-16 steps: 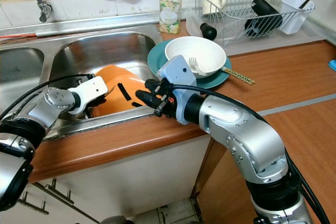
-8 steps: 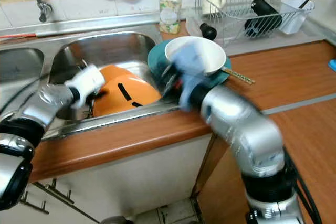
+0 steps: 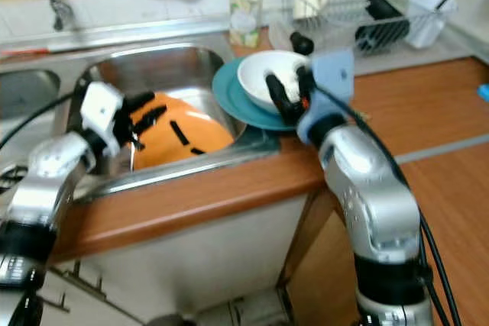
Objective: Kitchen organization
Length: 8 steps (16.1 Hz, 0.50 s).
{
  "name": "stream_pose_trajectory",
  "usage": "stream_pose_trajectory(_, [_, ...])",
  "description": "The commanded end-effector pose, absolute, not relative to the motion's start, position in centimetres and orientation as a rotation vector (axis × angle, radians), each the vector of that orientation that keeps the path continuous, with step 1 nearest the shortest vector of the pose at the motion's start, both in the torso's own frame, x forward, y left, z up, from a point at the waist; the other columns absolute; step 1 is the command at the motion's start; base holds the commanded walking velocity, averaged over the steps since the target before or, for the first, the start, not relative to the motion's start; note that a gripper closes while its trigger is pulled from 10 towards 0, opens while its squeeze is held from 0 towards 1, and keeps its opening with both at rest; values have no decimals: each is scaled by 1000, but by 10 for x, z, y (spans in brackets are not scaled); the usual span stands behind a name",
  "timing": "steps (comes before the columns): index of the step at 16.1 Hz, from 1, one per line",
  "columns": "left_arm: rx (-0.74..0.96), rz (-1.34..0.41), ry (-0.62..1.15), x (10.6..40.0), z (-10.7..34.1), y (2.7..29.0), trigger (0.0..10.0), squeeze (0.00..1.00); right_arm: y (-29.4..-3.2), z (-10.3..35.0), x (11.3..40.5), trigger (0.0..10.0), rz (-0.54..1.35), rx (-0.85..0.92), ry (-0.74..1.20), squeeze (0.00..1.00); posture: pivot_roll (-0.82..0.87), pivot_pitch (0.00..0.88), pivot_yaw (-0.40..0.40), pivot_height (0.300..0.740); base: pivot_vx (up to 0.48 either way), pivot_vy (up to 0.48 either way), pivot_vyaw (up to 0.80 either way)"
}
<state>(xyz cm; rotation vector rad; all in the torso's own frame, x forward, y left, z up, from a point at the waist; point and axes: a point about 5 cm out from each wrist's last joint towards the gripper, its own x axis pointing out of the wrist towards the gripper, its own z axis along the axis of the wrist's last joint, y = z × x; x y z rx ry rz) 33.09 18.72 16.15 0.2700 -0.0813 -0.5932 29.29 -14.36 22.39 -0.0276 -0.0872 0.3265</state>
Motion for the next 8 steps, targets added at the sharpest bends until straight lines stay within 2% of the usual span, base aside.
stream_pose_trajectory(1, [228, -625, -127, 322, 172, 182, 10000, 1000, -142, 222, 289, 10000, 316, -31, -116, 1000, -34, 0, 57, 740, 0, 0, 0])
stream_pose_trajectory(5, [112, -681, -122, 288, 165, 167, 10000, 1000, -138, 204, 283, 10000, 241, -49, -142, 1000, -33, 0, 60, 740, 0, 0, 0])
stream_pose_trajectory(6, [83, -746, -117, 280, 163, 158, 10000, 365, -139, 197, 284, 10000, 218, -42, -130, 1000, -27, 0, 57, 740, 0, 0, 0])
stream_pose_trajectory(7, [52, -773, -115, 274, 163, 152, 10000, 0, -141, 193, 284, 10000, 204, -26, -132, 875, -27, 0, 57, 740, 0, 0, 0])
stream_pose_trajectory(8, [19, -796, -99, 269, 161, 148, 10000, 0, -142, 189, 284, 10000, 187, 1, -137, 231, -23, 0, 56, 740, 0, 0, 0])
